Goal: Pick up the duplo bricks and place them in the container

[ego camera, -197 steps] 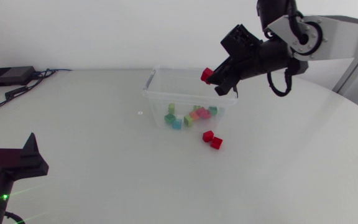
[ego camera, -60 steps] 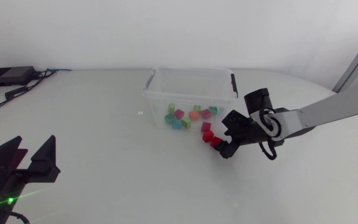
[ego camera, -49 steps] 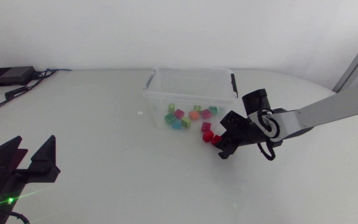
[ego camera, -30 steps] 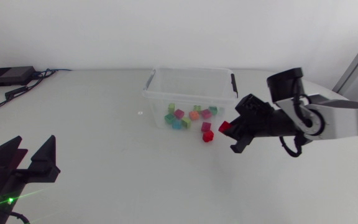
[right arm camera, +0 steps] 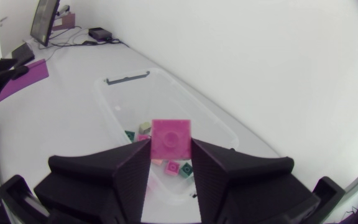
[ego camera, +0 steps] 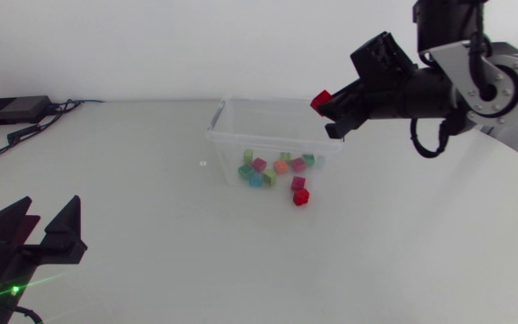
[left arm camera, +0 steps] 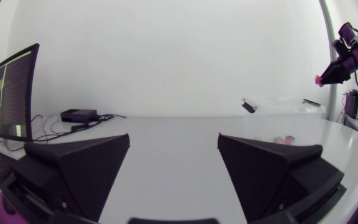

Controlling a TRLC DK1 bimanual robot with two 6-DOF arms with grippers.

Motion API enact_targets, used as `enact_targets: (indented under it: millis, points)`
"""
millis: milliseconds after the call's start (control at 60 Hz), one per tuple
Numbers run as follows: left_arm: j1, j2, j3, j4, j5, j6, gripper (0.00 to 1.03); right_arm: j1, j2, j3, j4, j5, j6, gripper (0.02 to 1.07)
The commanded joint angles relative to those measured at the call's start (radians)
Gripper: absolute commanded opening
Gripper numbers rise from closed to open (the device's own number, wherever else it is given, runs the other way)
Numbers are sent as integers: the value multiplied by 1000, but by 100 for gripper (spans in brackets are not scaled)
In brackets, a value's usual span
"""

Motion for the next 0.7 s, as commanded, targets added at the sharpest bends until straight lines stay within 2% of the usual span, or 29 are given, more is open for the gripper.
enact_targets:
  millis: [0,250,317,433,567,683]
  points:
    - [6,-7,-11,-10,3,-12,99,19,89,36,40,31,43,30]
    - [6,-9,-11,-10,3,-12,99,36,299,121,168,112,78,31]
    - [6,-9,-11,-10,3,-12,99,39,339,141,177,124,84,46]
    - [6,-7,-11,-10,3,-12,99,45,371,161,184,167,101,90]
    - [6,-7,-11,-10,3,-12,99,45,328,131,218,201,126,92]
    - [6,-9,-11,-10,3,-12,99,45,213,69,238,207,166,92]
